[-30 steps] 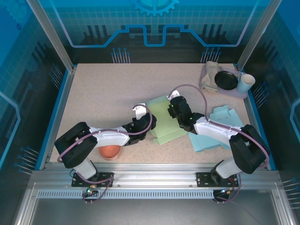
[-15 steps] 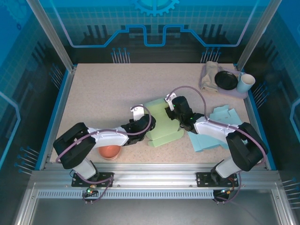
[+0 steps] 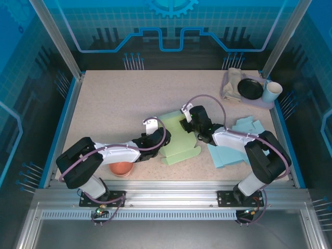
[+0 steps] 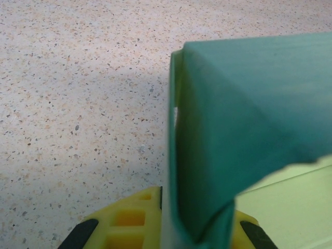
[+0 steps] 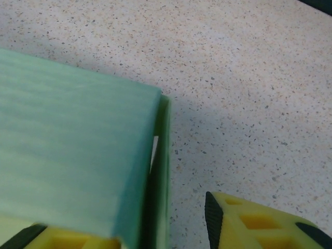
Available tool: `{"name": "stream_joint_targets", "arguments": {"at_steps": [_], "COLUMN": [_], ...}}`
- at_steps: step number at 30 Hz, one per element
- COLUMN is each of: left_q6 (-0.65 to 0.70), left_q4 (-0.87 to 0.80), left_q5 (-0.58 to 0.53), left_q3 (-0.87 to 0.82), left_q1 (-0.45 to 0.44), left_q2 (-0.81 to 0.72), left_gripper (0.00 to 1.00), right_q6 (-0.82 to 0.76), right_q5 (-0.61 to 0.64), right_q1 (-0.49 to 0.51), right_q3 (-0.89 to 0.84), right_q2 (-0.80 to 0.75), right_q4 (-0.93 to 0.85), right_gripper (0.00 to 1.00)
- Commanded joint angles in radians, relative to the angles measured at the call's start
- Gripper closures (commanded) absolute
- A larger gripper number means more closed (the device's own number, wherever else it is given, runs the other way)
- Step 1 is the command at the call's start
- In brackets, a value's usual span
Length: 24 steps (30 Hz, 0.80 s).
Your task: Fold the paper box
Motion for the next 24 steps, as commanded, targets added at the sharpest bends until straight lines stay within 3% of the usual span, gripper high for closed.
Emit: {"name": "stream_joint_targets", "arguments": {"at_steps": [1,5,10,17,20,24], "left_q6": [-0.017,-0.018,-0.030,-0.040,-0.023,-0.011], "left_q4": [-0.016,-0.022,-0.075,-0.144,-0.132,-0.119], "left_q5": [-0.014,-0.019,-0.057,-0.128,-0.120,-0.119], "left_q3": [-0.013,-0.012,0.006,0.025,0.022,0.029], "left_q1": [-0.001,0.001,0.001,0.007,0.006,0.008], "left_q2": [-0.027,-0.026,-0.017,-0.016,-0.019,-0.005], "left_gripper": [0.97,0.97,0.97,0.97,0.97,0.97], "right_q6": [0.023,0.029,0.084,0.184,0.108,0.041], "right_q5": [0.030,0.060,0.200,0.401,0.346,0.148], "right_q1": [-0.030,-0.034,-0.041,-0.031,-0.007,0.013], "right_q3": [0.030,0.032,0.049,0.110,0.092,0.059], "right_q2": [0.034,0.042,0.049,0.085,0.090,0.062], "right_q4": [-0.017,-0.032,-0.094,-0.194,-0.122,-0.039], "right_gripper": [0.57,0.59,0.66,0.65,0.61,0.58]}}
